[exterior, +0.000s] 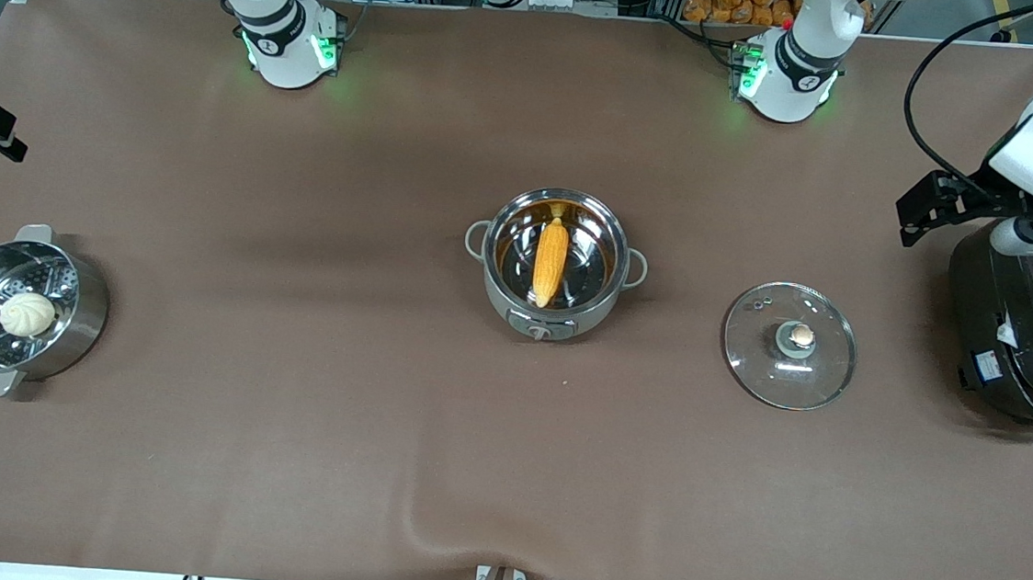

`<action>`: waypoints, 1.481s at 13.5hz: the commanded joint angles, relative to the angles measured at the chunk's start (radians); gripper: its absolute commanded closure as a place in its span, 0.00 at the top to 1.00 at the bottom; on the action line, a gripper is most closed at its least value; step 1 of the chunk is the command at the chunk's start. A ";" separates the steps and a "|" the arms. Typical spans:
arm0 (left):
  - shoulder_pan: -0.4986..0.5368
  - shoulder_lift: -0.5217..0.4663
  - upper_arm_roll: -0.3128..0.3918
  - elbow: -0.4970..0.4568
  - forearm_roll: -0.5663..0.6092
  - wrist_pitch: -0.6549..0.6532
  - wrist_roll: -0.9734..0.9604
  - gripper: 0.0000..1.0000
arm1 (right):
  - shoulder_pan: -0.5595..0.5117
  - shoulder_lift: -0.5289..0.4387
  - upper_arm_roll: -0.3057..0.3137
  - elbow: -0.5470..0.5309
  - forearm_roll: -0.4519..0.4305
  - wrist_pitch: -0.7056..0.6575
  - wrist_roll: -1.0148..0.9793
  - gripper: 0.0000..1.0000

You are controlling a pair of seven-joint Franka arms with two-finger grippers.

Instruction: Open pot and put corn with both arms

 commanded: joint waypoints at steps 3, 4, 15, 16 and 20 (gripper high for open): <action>-0.037 -0.015 0.047 0.010 -0.030 -0.035 0.022 1.00 | -0.015 -0.021 0.013 -0.008 -0.015 -0.016 -0.008 1.00; -0.043 -0.015 0.054 0.011 -0.030 -0.038 0.022 1.00 | -0.015 -0.021 0.013 -0.008 -0.015 -0.022 -0.010 1.00; -0.034 -0.041 0.123 -0.002 -0.113 -0.079 0.100 1.00 | -0.015 -0.021 0.013 -0.008 -0.009 -0.022 -0.013 1.00; -0.032 -0.041 0.125 -0.002 -0.117 -0.087 0.105 1.00 | -0.015 -0.023 0.013 -0.010 -0.009 -0.025 -0.011 1.00; -0.032 -0.042 0.126 -0.028 -0.116 -0.079 0.097 1.00 | -0.014 -0.026 0.013 -0.011 -0.009 -0.039 -0.010 1.00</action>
